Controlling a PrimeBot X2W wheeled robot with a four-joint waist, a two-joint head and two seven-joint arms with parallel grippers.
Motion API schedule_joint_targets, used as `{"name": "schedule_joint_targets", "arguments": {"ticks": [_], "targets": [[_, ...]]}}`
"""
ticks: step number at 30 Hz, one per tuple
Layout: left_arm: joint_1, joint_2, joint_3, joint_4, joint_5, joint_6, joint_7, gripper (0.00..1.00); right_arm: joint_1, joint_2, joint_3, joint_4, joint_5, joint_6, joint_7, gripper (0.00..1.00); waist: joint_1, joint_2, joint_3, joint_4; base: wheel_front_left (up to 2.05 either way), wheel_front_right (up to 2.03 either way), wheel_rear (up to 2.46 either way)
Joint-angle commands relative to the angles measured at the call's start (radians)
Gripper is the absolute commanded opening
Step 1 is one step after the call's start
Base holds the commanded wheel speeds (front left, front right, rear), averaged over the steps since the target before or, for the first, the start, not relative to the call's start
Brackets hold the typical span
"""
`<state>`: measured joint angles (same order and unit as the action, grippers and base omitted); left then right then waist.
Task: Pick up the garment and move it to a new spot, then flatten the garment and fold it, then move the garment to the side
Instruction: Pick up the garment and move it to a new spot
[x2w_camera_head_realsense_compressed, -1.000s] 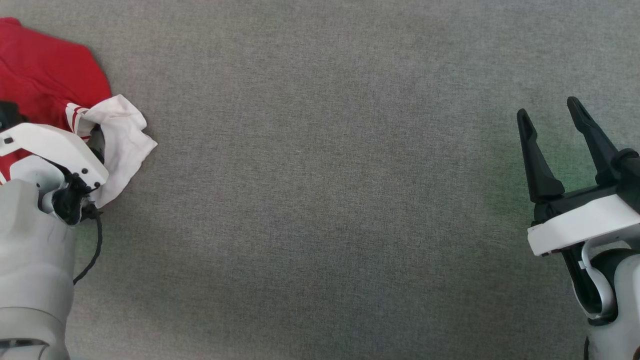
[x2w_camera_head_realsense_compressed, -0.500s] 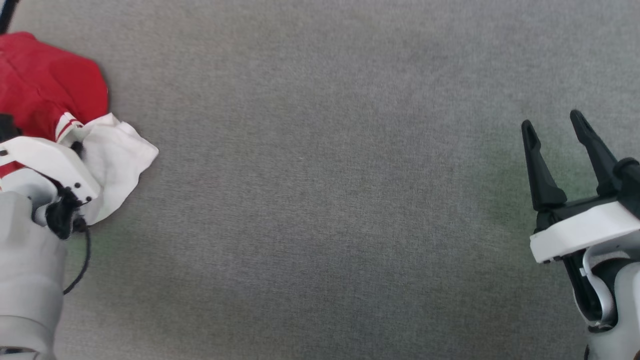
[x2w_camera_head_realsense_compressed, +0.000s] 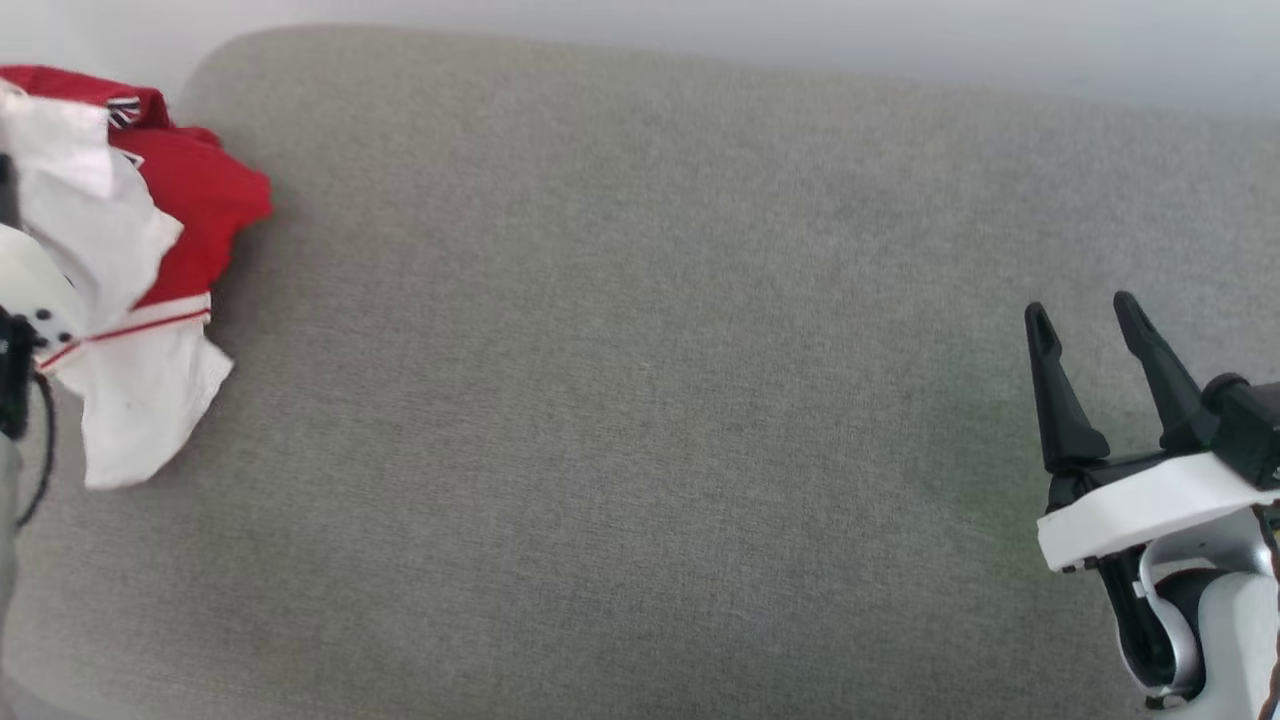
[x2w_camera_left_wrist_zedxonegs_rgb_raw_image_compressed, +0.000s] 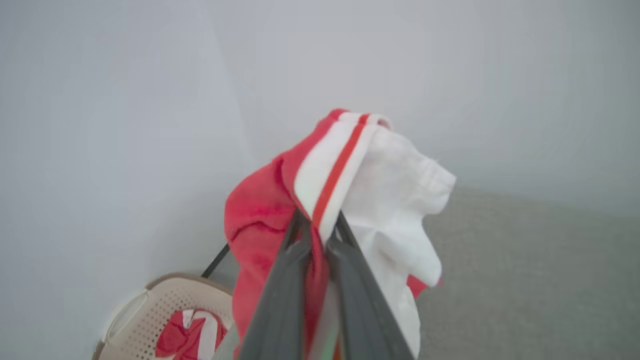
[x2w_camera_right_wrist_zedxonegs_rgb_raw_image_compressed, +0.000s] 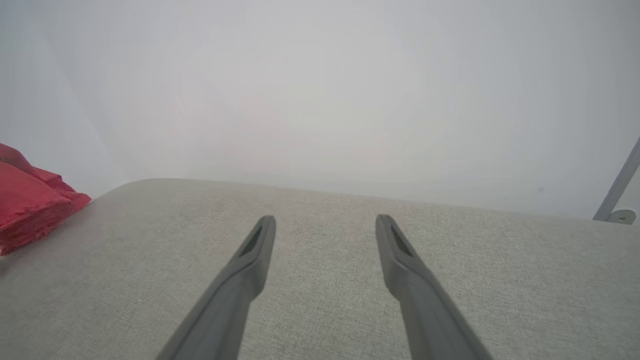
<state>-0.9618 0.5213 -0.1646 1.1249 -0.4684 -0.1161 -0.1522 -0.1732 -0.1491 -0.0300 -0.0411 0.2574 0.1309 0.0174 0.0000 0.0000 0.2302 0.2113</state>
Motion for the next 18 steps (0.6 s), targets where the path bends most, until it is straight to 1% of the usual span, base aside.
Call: {"name": "schedule_joint_targets", "arguments": {"ticks": [1,6,9,12,18], "targets": [[-0.024,0.014,-0.007,-0.017,0.016,-0.006,-0.014,0.00,0.008,0.005,-0.002,0.001,0.007,0.000,-0.006,1.00,0.0000,0.0000,-0.026,0.010,0.00,0.00,0.00],[-0.039,0.058,-0.045,-0.106,0.045,-0.008,-0.037,0.00,0.024,0.021,-0.012,0.013,0.014,0.000,-0.020,1.00,0.0000,0.0000,-0.073,0.016,0.00,0.00,0.00],[-0.045,0.081,-0.061,-0.165,0.056,-0.010,-0.024,0.00,0.032,0.031,-0.015,0.019,0.017,0.000,-0.027,1.00,0.0000,0.0000,-0.099,0.014,0.00,0.00,0.00],[-0.047,0.101,-0.077,-0.238,0.055,-0.012,0.010,0.00,0.034,0.039,-0.018,0.019,0.019,0.000,-0.032,1.00,0.0000,0.0000,-0.116,0.008,0.00,0.00,0.00],[-0.006,0.145,-0.104,-0.430,0.046,-0.013,0.097,0.00,0.042,0.051,-0.040,0.022,0.026,0.000,-0.046,1.00,0.0000,0.0000,-0.143,-0.021,0.00,0.00,0.00]]}}
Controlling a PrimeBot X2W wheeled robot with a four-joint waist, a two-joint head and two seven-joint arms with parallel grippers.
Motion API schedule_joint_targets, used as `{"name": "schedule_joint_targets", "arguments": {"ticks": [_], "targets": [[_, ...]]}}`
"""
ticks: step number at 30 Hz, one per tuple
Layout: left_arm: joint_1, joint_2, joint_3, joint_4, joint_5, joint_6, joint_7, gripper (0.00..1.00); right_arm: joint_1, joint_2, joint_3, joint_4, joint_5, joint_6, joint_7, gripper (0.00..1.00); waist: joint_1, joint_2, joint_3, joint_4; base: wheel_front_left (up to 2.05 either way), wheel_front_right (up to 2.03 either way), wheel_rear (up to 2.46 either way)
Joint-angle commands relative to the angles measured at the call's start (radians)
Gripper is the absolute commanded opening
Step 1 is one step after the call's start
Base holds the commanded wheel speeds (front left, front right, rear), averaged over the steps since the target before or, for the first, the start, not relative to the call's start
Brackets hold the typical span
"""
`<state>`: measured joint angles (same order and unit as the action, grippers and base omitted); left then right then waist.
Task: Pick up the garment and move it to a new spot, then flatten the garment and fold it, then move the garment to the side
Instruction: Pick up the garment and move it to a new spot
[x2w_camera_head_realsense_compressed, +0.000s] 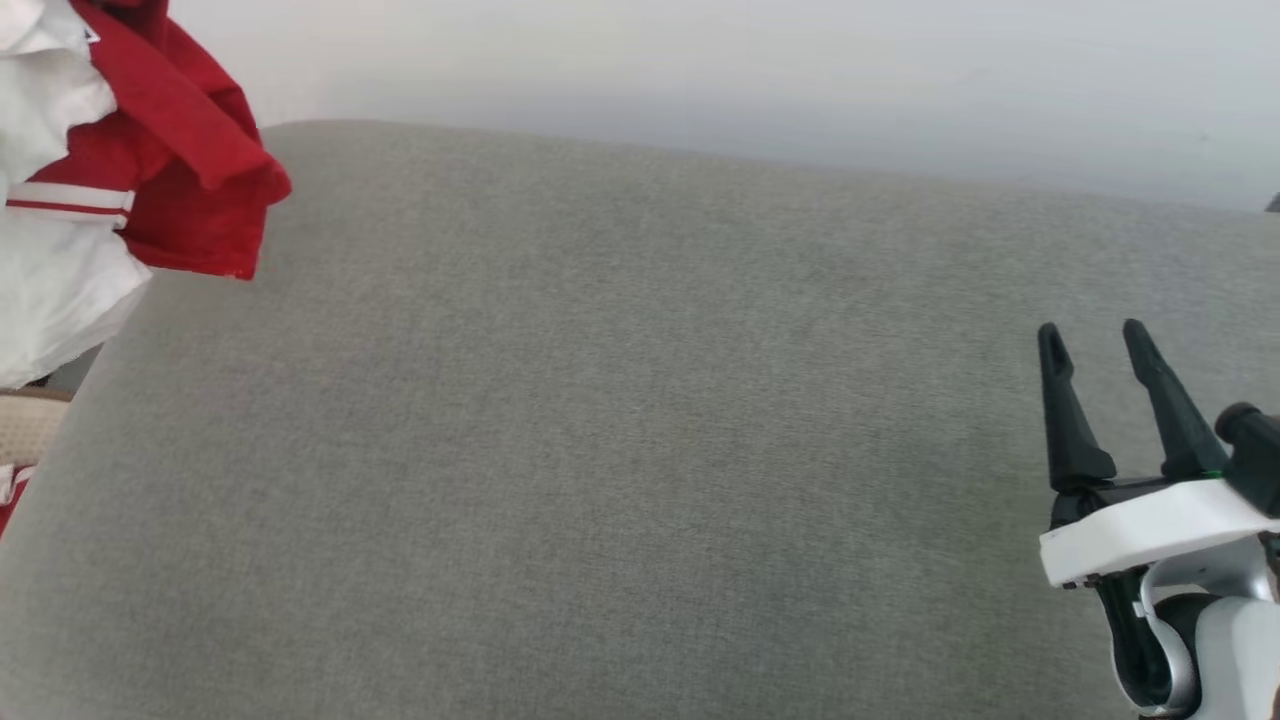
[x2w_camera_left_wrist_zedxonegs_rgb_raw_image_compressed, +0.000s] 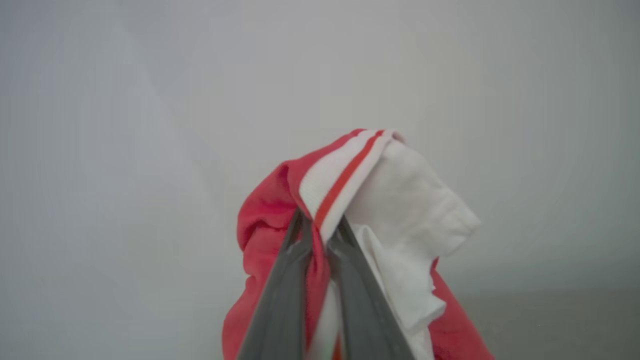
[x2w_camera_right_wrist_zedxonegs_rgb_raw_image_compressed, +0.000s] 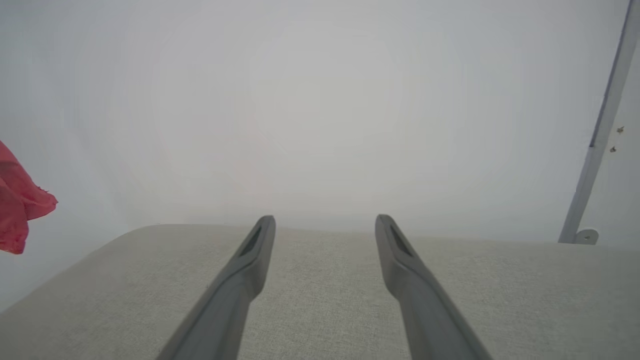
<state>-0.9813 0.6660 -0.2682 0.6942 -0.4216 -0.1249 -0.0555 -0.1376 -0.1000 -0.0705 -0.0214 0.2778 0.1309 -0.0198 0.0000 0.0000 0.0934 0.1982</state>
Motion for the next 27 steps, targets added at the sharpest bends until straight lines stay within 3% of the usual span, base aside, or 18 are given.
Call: {"name": "schedule_joint_targets", "arguments": {"ticks": [1,7,13,16,20,27], "targets": [[0.020,0.007,-0.001,-0.036,-0.005,-0.004,0.017,0.00,0.006,0.003,-0.007,0.002,0.005,0.000,-0.011,1.00,0.0000,0.0000,-0.009,-0.015,0.00,0.00,0.00],[0.089,0.029,-0.018,-0.278,-0.017,0.027,0.145,0.00,0.022,0.010,-0.053,0.001,-0.002,0.000,-0.020,1.00,0.0000,0.0000,-0.026,-0.073,0.00,0.00,0.00],[0.152,0.031,-0.041,-0.513,-0.010,0.087,0.270,0.00,0.021,0.016,-0.089,0.000,-0.006,0.000,-0.030,1.00,0.0000,0.0000,-0.030,-0.142,0.00,0.00,0.00],[0.191,0.031,-0.056,-0.681,-0.019,0.120,0.351,0.00,0.016,0.021,-0.107,0.003,-0.009,0.000,-0.039,1.00,0.0000,0.0000,-0.028,-0.208,0.00,0.00,0.00],[0.215,0.034,-0.077,-0.802,-0.032,0.129,0.418,0.00,0.019,0.032,-0.112,-0.006,-0.016,0.000,-0.039,1.00,0.0000,0.0000,-0.020,-0.278,0.00,0.00,0.00],[0.236,-0.024,-0.168,-0.891,-0.052,0.117,0.510,0.00,0.006,0.040,-0.112,0.012,0.003,0.000,-0.055,1.00,0.0000,0.0000,0.019,-0.377,0.00,0.00,0.00]]}}
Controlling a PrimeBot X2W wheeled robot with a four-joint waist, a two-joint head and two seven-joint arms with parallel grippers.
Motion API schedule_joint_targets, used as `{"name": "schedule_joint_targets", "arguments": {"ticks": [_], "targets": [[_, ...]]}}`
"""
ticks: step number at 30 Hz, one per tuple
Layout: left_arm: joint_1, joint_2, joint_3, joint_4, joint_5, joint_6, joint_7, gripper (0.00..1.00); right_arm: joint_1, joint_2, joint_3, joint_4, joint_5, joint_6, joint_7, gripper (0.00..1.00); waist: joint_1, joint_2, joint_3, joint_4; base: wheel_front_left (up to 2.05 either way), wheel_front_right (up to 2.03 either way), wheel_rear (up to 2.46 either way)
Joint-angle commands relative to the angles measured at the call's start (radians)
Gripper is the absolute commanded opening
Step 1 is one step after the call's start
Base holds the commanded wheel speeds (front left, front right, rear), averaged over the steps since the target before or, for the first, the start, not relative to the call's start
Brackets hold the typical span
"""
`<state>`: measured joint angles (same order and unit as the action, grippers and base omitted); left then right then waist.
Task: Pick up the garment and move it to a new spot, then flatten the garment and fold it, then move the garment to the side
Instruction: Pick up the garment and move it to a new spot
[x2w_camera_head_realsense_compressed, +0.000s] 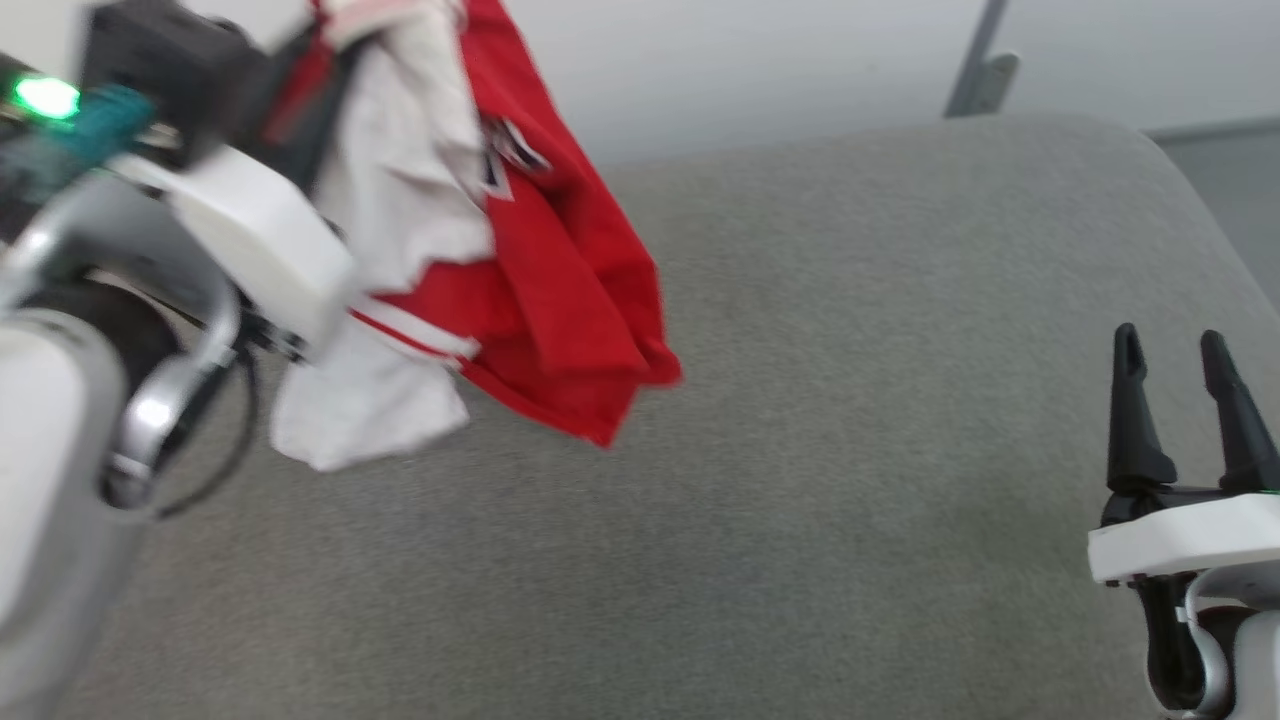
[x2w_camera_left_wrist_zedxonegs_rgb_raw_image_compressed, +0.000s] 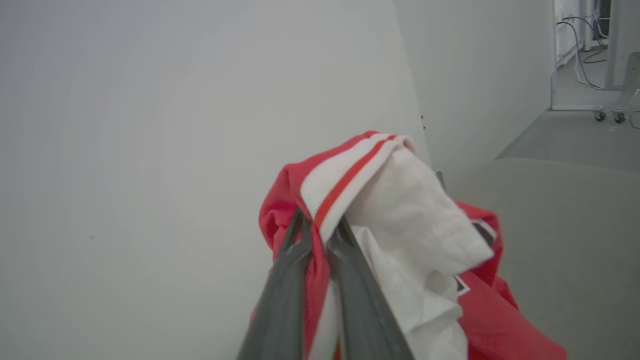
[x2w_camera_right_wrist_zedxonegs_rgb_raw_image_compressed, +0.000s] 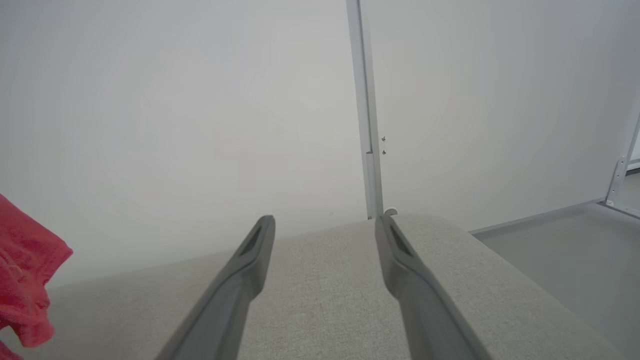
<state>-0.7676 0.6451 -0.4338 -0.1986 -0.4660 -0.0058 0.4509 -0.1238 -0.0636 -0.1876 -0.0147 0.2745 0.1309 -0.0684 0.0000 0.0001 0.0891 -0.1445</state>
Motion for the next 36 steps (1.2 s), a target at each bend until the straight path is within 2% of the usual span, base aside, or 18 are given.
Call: {"name": "schedule_joint_targets", "arguments": {"ticks": [1,7,17,26,33,34,35,36], "targets": [[0.024,-0.012,-0.020,0.006,-0.007,-0.008,0.014,0.00,-0.009,0.005,0.010,0.011,0.008,0.000,-0.011,1.00,0.0000,-0.0001,0.029,-0.046,0.00,0.00,0.00],[0.062,-0.083,-0.118,0.104,-0.040,-0.039,0.045,0.00,-0.030,0.010,0.050,0.054,0.024,0.000,-0.037,1.00,0.0000,-0.0001,0.065,-0.103,0.00,0.00,0.00],[0.096,-0.155,-0.242,0.435,-0.115,-0.105,0.084,0.00,-0.081,0.013,0.152,0.144,0.047,0.000,-0.084,1.00,0.0000,-0.0001,0.121,-0.172,0.00,0.00,0.00],[0.076,-0.215,-0.338,0.674,-0.152,-0.122,0.105,0.00,-0.117,0.013,0.210,0.204,0.071,0.000,-0.120,1.00,0.0000,-0.0001,0.145,-0.193,0.00,0.00,0.00],[0.060,-0.261,-0.393,0.774,-0.194,-0.125,0.100,0.00,-0.134,0.013,0.235,0.229,0.071,0.000,-0.127,1.00,0.0000,-0.0001,0.146,-0.184,0.00,0.00,0.00],[0.053,-0.265,-0.402,0.776,-0.198,-0.126,0.093,0.05,-0.135,0.013,0.238,0.230,0.068,0.000,-0.126,1.00,0.0000,-0.0001,0.144,-0.180,0.00,0.00,0.00],[0.046,-0.268,-0.411,0.772,-0.206,-0.126,0.086,0.40,-0.135,0.013,0.239,0.230,0.065,0.000,-0.125,1.00,0.0000,-0.0001,0.141,-0.175,0.00,0.00,0.00],[0.042,-0.269,-0.411,0.768,-0.226,-0.126,0.076,0.95,-0.135,0.013,0.239,0.230,0.063,0.000,-0.124,1.00,0.0000,-0.0001,0.138,-0.170,0.00,0.00,0.00]]}}
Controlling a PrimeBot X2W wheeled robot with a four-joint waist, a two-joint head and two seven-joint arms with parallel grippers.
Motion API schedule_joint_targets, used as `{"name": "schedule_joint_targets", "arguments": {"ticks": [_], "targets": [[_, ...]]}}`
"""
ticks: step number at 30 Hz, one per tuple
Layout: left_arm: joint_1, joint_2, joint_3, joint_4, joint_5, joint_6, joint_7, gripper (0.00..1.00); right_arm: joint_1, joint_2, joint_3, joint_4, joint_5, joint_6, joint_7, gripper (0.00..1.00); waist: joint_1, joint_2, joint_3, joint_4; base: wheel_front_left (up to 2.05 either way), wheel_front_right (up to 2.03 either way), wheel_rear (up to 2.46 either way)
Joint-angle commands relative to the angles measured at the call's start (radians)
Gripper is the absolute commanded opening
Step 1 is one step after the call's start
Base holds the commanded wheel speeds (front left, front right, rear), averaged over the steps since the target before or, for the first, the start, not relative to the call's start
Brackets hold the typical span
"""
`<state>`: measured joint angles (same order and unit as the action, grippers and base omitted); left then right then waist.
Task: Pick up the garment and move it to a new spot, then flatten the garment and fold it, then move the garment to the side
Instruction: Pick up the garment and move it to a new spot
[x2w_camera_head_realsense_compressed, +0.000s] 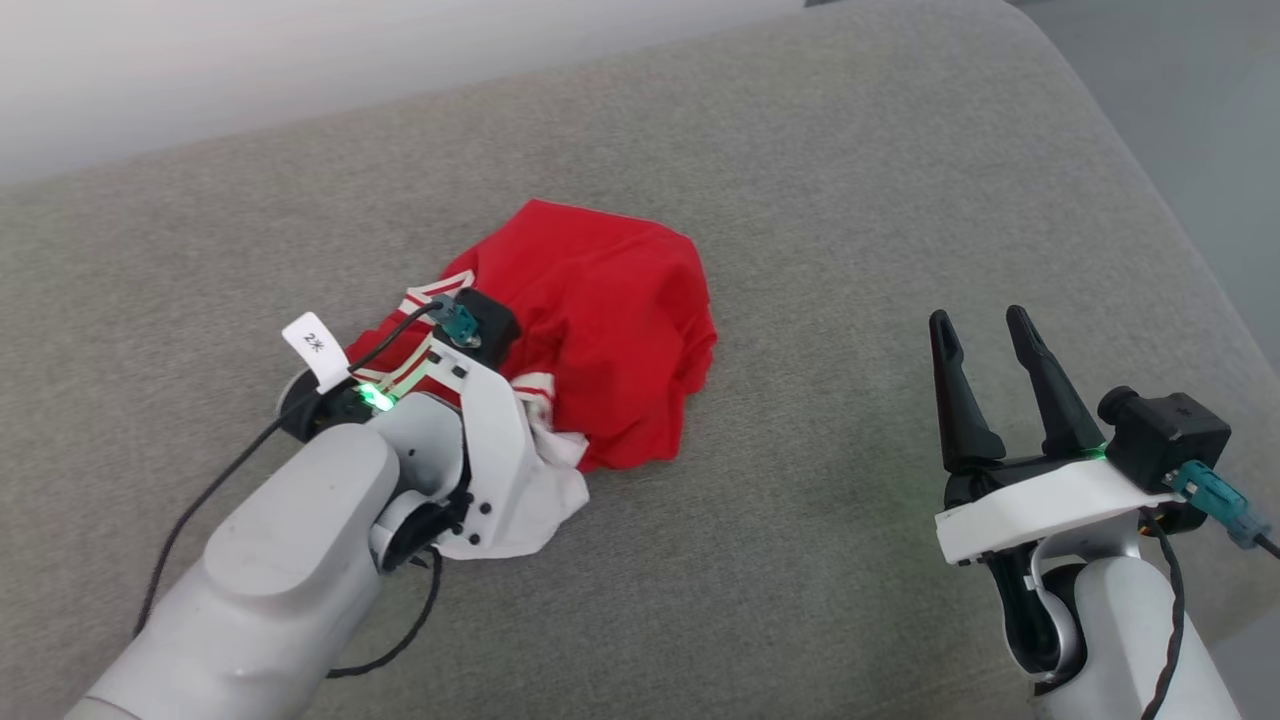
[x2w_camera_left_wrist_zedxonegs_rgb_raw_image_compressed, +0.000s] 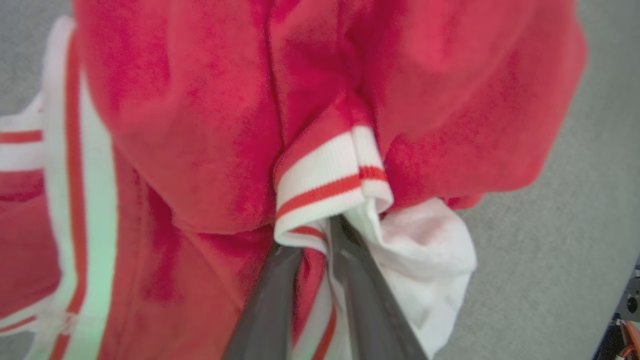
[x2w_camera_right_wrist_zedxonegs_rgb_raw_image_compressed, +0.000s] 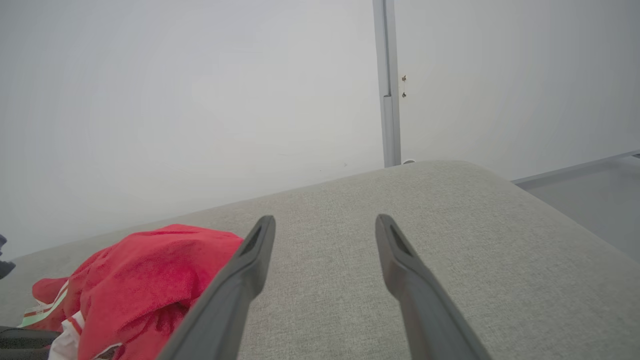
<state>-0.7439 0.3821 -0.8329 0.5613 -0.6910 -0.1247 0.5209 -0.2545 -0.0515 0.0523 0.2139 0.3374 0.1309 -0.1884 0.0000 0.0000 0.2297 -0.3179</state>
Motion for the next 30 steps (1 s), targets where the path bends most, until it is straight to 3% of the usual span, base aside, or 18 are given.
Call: {"name": "schedule_joint_targets", "arguments": {"ticks": [1,8,14,23,30], "targets": [[0.013,-0.005,-0.012,0.001,-0.016,-0.007,-0.003,1.00,-0.004,0.000,0.001,-0.001,-0.003,0.000,-0.002,1.00,0.0000,0.0000,-0.007,0.009,0.00,0.00,0.00],[-0.005,0.043,-0.001,-0.084,-0.064,-0.005,-0.105,1.00,0.019,-0.029,-0.012,-0.017,-0.017,0.000,0.003,1.00,0.0000,0.0000,-0.049,0.071,0.00,0.00,0.00],[0.033,0.093,0.053,-0.165,-0.054,0.014,-0.252,1.00,0.043,-0.050,-0.040,-0.037,-0.029,0.000,0.011,1.00,0.0000,0.0000,-0.095,0.135,0.00,0.00,0.00],[0.159,0.178,0.151,-0.277,-0.051,0.085,-0.484,1.00,0.090,-0.067,-0.091,-0.058,-0.026,0.000,0.022,1.00,0.0000,0.0000,-0.175,0.218,0.00,0.00,0.00],[0.294,0.230,0.225,-0.374,-0.055,0.169,-0.640,1.00,0.133,-0.072,-0.118,-0.072,-0.042,0.000,0.035,1.00,0.0000,0.0000,-0.229,0.264,0.00,0.00,0.00]]}}
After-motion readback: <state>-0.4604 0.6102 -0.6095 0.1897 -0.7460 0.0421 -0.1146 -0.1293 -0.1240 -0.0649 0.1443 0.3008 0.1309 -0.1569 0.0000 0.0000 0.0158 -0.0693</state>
